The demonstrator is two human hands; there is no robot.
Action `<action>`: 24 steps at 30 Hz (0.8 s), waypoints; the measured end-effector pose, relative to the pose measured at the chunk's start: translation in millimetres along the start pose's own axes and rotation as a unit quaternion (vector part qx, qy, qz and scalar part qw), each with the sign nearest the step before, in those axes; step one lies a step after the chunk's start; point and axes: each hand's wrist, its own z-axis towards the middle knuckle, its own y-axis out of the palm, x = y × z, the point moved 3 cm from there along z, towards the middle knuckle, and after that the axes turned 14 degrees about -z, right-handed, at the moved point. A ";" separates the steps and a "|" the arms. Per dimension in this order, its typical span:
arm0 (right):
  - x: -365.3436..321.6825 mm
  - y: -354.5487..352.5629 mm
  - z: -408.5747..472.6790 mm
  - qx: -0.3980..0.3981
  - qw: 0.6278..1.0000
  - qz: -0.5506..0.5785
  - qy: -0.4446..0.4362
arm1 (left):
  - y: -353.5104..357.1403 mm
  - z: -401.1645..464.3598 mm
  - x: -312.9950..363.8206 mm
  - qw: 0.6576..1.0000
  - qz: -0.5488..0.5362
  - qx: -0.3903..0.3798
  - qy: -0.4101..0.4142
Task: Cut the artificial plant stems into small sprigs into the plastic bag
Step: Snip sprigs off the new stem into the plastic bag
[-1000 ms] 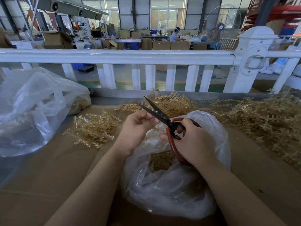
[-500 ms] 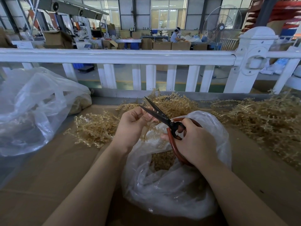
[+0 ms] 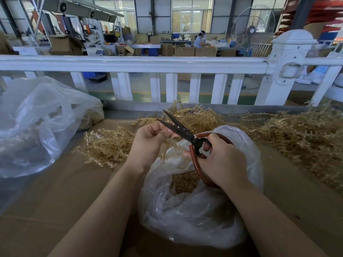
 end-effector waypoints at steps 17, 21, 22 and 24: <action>-0.3 -1.5 1.0 -0.028 0.999 -0.016 -0.010 | 7.2 -7.1 15.6 0.998 0.023 -0.051 0.013; -1.5 -2.1 1.4 -0.023 1.000 -0.013 -0.008 | 6.2 -7.3 16.4 0.998 0.027 -0.049 0.022; -1.2 -1.4 1.4 -0.023 1.000 -0.016 -0.009 | 6.0 -7.3 16.4 0.998 0.029 -0.047 0.025; -0.4 0.0 1.3 -0.022 0.999 -0.024 -0.012 | 6.1 -7.5 16.1 0.998 0.032 -0.047 0.027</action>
